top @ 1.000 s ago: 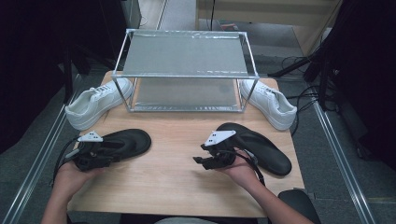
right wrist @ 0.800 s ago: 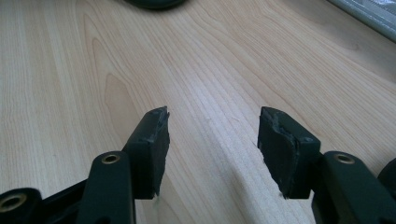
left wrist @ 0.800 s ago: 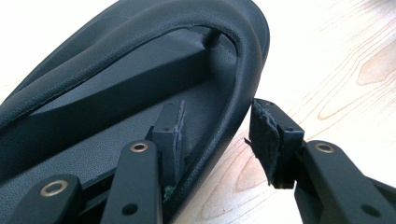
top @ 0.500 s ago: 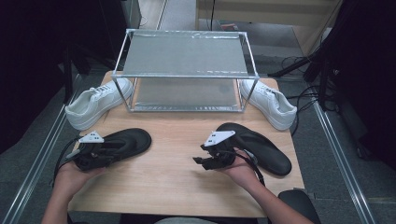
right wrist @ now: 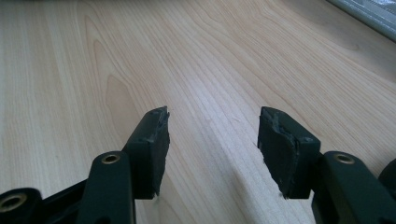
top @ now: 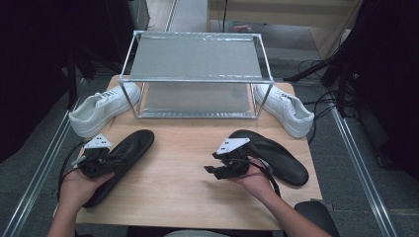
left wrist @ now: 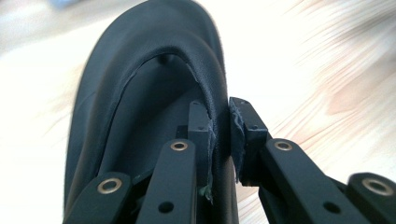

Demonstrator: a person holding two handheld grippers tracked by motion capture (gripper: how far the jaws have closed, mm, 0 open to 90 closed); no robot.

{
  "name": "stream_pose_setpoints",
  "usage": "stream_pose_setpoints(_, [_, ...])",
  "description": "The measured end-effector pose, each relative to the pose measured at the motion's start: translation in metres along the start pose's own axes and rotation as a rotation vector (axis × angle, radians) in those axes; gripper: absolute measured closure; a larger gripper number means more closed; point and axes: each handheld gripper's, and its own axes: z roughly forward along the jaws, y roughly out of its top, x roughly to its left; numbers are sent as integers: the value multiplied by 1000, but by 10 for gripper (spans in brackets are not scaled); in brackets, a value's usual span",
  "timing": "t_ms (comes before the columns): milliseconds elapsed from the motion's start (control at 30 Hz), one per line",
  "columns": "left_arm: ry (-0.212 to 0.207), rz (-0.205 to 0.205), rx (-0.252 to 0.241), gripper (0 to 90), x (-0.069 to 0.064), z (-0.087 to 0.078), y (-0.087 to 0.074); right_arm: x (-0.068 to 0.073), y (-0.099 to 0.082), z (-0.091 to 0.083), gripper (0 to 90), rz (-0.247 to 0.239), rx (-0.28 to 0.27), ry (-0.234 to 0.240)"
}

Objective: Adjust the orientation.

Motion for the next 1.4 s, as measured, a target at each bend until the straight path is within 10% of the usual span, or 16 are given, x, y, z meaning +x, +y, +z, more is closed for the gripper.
stream_pose_setpoints(400, [-20, 38, 8, 803, -20, 13, 23, -2, -5, -6, 439, 30, -1, -6])
stream_pose_setpoints(1400, [-221, 161, 112, 802, -77, 86, 88, -4, -40, -42, 436, 130, -53, -102])
